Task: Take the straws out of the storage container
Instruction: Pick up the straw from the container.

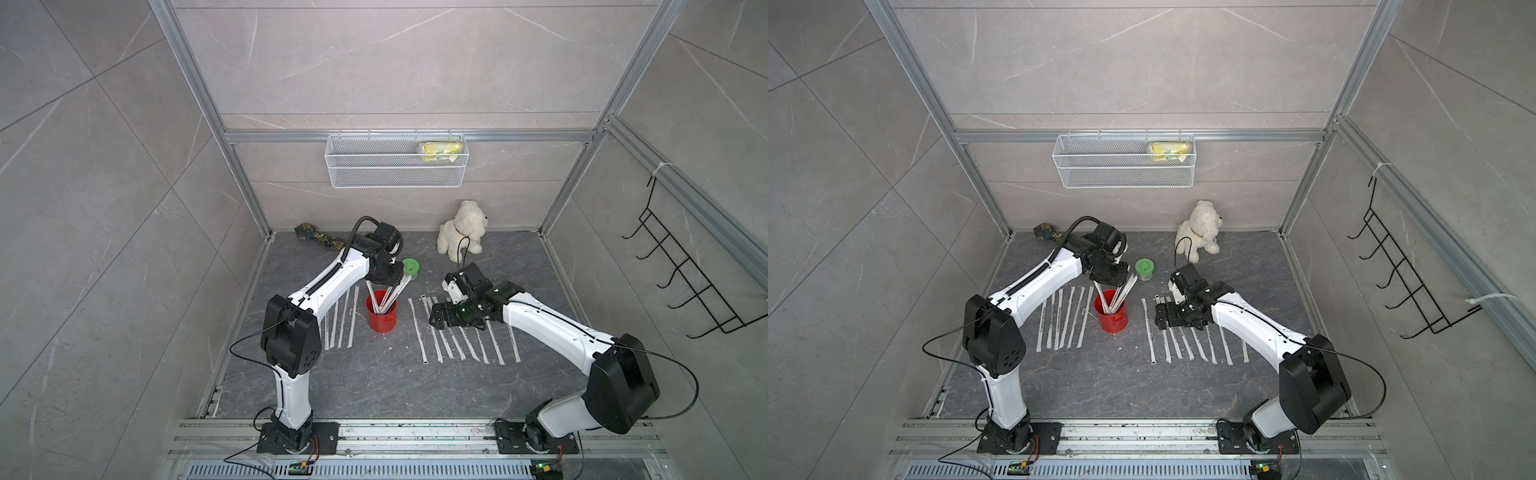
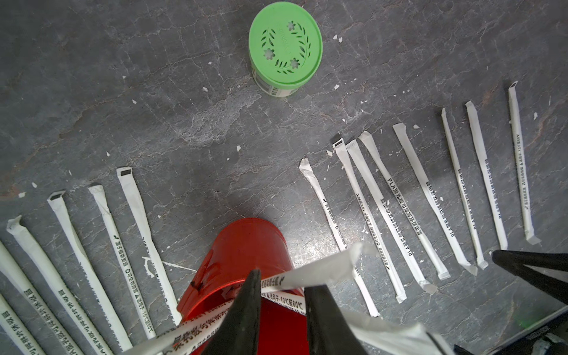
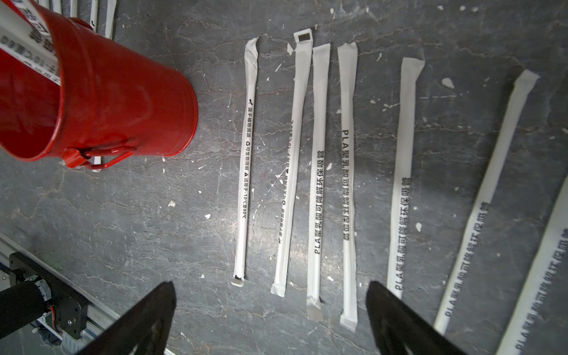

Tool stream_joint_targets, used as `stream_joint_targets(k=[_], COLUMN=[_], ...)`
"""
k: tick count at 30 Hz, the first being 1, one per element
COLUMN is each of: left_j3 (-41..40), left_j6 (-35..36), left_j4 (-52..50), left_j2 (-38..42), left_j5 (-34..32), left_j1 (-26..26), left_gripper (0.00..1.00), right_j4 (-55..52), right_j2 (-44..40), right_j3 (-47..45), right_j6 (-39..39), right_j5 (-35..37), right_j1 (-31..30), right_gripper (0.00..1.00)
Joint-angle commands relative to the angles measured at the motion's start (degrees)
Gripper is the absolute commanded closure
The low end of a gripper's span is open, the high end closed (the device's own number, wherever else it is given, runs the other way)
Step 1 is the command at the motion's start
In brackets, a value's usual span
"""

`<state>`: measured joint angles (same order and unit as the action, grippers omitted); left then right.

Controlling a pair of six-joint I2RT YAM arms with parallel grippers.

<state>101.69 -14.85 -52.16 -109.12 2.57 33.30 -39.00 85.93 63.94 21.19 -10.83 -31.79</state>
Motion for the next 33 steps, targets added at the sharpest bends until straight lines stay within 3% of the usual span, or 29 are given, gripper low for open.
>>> stream_joint_targets(k=[1,12,33], left_j3=[2.3,3.1,4.9], left_j6=[1.2,1.2,1.2], left_j4=[-1.8,-2.8,-5.3], left_j2=[0.2,0.9,3.9], left_j5=[-1.5,-2.7,-6.2], left_j1=[0.2,0.2,0.2], left_gripper=[0.76,0.87,0.87], right_j4=[-0.4,-0.7,-0.5], right_j2=[-0.9,-1.0,-2.2], right_j3=[0.0,0.4,1.1], right_j6=[-1.1,-1.3,-0.7], right_j5=[-0.5,-0.4,-1.6], right_j1=[0.3,0.4,0.5], right_gripper=[0.00,0.00,0.00])
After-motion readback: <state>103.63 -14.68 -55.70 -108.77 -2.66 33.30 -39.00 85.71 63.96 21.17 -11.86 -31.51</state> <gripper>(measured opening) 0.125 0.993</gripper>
